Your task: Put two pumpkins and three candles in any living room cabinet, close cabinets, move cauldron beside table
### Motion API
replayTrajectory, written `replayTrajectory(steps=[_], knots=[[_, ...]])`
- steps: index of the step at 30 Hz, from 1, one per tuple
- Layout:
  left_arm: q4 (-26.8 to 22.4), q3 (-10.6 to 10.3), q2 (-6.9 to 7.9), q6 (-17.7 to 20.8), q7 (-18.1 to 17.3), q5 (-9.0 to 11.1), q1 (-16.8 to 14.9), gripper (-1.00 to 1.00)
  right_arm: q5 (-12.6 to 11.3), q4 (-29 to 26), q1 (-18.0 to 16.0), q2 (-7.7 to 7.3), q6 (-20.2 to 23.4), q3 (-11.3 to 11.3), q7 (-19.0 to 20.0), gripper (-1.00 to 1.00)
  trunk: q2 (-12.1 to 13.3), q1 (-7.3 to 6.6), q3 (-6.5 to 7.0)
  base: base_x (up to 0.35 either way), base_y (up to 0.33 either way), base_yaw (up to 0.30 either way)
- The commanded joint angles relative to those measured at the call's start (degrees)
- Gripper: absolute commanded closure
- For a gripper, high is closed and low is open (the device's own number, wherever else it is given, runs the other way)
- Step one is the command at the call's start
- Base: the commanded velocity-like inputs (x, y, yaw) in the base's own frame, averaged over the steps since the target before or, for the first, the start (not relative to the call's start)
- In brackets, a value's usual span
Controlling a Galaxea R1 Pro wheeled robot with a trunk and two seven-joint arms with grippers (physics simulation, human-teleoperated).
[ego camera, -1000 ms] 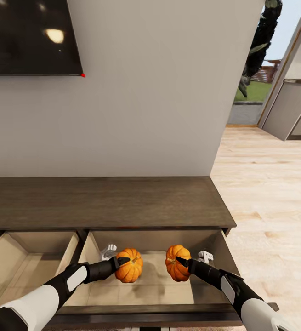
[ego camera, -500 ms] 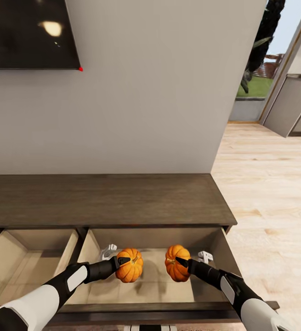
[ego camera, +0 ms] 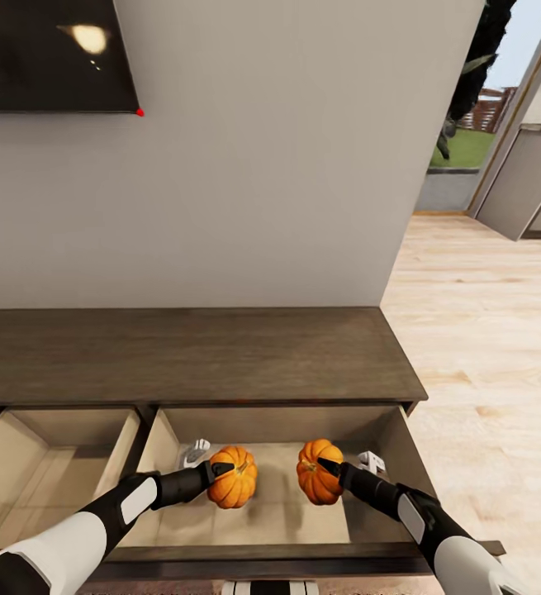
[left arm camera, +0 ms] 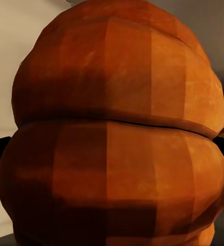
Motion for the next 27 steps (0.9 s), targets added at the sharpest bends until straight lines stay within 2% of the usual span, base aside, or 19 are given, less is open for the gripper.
replayTrajectory(steps=[1, 3, 5, 6, 7, 10, 15, 17, 23, 25, 27], knots=[[-0.02, 0.00, 0.00, 0.04, 0.20, 0.02, -0.01, 1.00, -0.10, -0.02, 0.06, 0.04, -0.06, -0.12, -0.35, 1.00, 0.00, 0.00, -0.10, 0.000, 0.000, 0.000], [-0.02, -0.03, -0.05, 0.02, 0.48, -0.10, 0.01, 1.00, -0.06, -0.04, 0.06, 0.13, -0.22, -0.07, -2.31, 1.00, 0.00, 0.00, -0.29, 0.000, 0.000, 0.000], [0.35, -0.04, -0.08, 0.01, 0.76, -0.20, 0.01, 1.00, 0.00, -0.05, 0.06, 0.26, -0.88, -0.04, -5.91, 1.00, 0.00, 0.00, -0.47, 0.000, 0.000, 0.000], [0.51, -0.04, -0.08, -0.01, 1.54, -0.23, 0.00, 1.00, 0.01, -0.05, 0.06, 0.28, -1.46, -0.02, -7.71, 1.00, 0.00, 0.00, -0.56, 0.000, 0.000, 0.000], [0.36, -0.03, -0.09, -0.05, 4.33, -0.17, 0.00, 1.00, 0.01, 0.00, 0.06, 0.27, -2.28, 0.02, -9.46, 1.00, 0.00, 0.00, -0.65, 0.000, 0.000, 0.000], [-0.14, 0.01, -0.17, -0.07, 7.22, -0.05, -0.01, 1.00, -0.05, -0.02, 0.06, 0.28, -2.95, 0.11, -10.60, 1.00, 0.00, 0.00, -0.92, 0.000, 0.000, 0.000], [-1.33, -0.04, -0.19, -0.09, 7.69, 0.01, -0.01, 1.00, -0.07, -0.29, 0.06, 0.44, -3.03, 0.21, -10.77, 1.00, 0.00, 0.00, -1.37, 0.000, 0.000, 0.000], [-3.61, -0.04, -1.29, 0.03, 8.14, -0.13, -0.03, 1.00, 0.00, -0.60, 0.06, 1.31, -3.14, 0.23, -10.76, 1.00, 0.00, 0.00, -1.47, 0.000, 0.000, 0.000], [-4.68, 0.04, -3.20, 0.37, 8.71, -0.14, -0.22, 1.00, 0.10, -0.85, -0.27, 1.44, -2.82, 0.23, -10.71, 1.00, 0.00, 0.00, -1.50, 0.000, 0.000, 0.000], [-4.67, 0.04, -4.12, 0.42, 11.22, -0.15, -0.41, 1.00, 0.19, -0.84, -0.34, 1.53, -3.01, 0.23, -10.71, 1.00, 0.00, 0.00, -1.50, 0.000, 0.000, 0.000], [-4.67, 0.04, -5.40, 0.44, 16.24, -0.08, -0.96, 1.00, 0.38, -0.84, -0.37, 1.57, -3.13, 0.29, -10.81, 1.00, 0.00, 0.00, -1.50, 0.000, 0.000, 0.000]])
